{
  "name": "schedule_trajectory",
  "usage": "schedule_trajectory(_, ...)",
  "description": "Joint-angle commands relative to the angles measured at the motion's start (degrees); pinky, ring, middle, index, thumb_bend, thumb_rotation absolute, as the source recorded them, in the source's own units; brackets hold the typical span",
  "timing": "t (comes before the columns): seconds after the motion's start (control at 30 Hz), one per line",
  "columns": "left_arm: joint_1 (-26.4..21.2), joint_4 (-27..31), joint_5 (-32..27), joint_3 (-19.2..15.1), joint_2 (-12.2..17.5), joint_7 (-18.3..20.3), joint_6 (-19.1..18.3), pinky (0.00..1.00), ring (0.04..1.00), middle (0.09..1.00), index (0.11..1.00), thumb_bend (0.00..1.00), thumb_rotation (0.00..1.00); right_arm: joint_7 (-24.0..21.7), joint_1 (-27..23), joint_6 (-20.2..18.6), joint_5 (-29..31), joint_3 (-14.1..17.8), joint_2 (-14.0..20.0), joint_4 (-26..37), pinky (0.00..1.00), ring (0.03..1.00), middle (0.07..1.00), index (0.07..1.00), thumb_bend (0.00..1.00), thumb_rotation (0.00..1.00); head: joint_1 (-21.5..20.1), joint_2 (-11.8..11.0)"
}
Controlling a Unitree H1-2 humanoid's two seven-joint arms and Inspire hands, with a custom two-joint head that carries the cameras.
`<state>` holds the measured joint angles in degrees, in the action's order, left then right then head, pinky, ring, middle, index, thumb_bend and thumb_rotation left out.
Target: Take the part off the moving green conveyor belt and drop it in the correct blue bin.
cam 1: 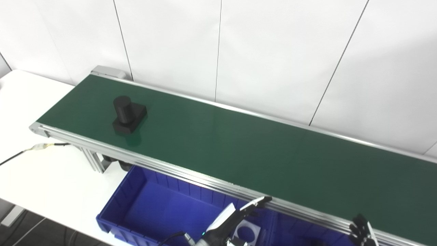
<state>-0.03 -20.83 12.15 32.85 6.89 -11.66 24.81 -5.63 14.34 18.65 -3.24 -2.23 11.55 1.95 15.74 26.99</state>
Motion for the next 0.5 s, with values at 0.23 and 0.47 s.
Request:
schedule_trajectory(0.23,-2.36,-0.64,-0.08,2.34,0.66,-3.82,2.12,0.88,0.938,0.961,0.946,1.0,0.41,0.02,-0.58,4.98,1.16,0.54,-0.38,0.96,0.82,0.897,0.929,0.951,0.9,0.19,-1.29,-1.14)
schedule_trajectory(0.47,-3.27,-1.73,-0.33,4.24,1.0,-5.77,2.12,0.85,0.925,0.955,0.95,1.0,0.43,0.24,-0.07,1.72,1.07,1.2,-0.61,6.87,0.8,0.886,0.923,0.941,0.94,0.23,-3.12,-1.54)
